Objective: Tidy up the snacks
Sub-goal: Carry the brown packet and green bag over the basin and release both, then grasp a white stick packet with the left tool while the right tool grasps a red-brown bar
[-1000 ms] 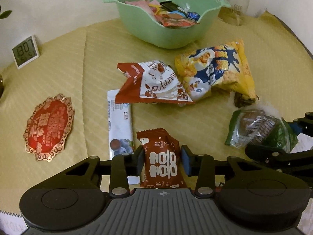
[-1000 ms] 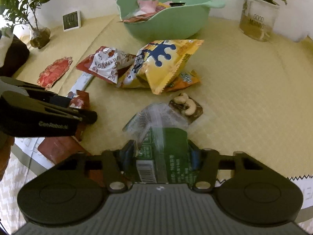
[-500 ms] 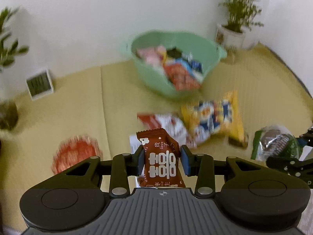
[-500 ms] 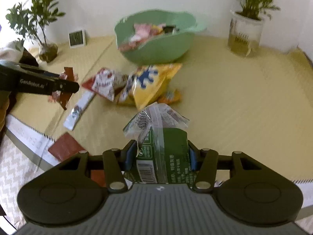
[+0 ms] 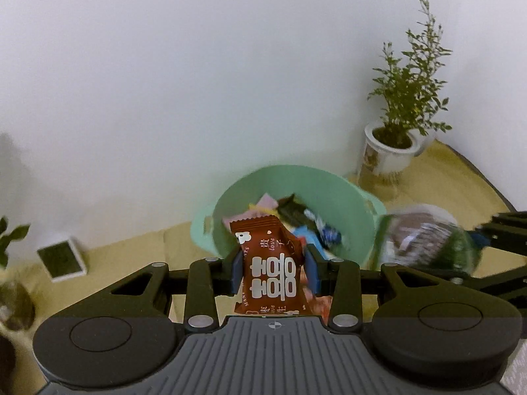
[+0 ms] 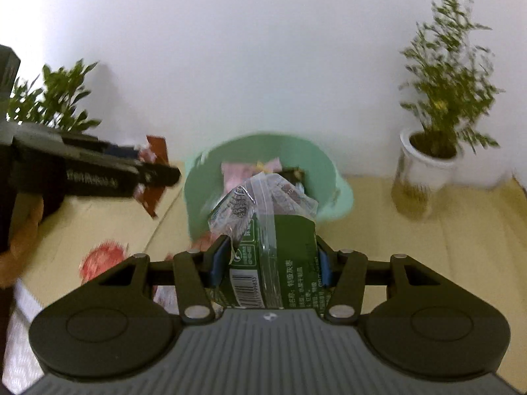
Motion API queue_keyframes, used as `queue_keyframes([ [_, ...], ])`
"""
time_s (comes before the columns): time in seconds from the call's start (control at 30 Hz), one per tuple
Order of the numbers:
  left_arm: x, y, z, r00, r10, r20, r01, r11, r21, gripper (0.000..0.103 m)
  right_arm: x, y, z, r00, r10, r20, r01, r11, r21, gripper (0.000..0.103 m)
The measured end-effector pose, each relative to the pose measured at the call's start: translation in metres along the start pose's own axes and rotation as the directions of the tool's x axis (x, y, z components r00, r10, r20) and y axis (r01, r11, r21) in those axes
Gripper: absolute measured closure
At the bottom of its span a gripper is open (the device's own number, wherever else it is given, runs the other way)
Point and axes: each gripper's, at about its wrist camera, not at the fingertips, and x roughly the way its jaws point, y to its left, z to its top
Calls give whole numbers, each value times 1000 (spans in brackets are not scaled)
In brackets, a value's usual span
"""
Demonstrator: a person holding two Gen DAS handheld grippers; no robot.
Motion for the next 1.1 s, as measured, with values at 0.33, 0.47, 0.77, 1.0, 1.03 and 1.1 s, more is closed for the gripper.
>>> queue_keyframes([
  [0.33, 57, -4, 20, 1000, -4, -25, 4, 1000, -8, 0, 65, -14, 34, 998, -55, 4, 55, 998, 35, 43],
  [0.47, 67, 5, 23, 998, -38, -40, 36, 997, -64, 0, 73, -20, 33, 998, -69, 4, 69, 996, 60, 38],
  [0.77, 47, 2, 4, 1000, -13, -24, 12, 999, -50, 0, 45, -18, 12, 998, -49, 27, 47, 997, 68, 26],
  [1.0, 12, 2, -50, 998, 38, -52, -41, 997, -61, 0, -3, 1, -44, 998, 57, 21, -57, 998, -1, 22],
  [1.03, 7, 4, -60, 997, 46, -62, -51, 996, -72, 0, -8, 3, -52, 997, 73, 11, -73, 997, -7, 22],
  [1.1, -2, 7, -79, 995, 57, -85, -64, 994, -86, 0, -17, 10, -72, 995, 101, -17, -101, 994, -29, 22],
])
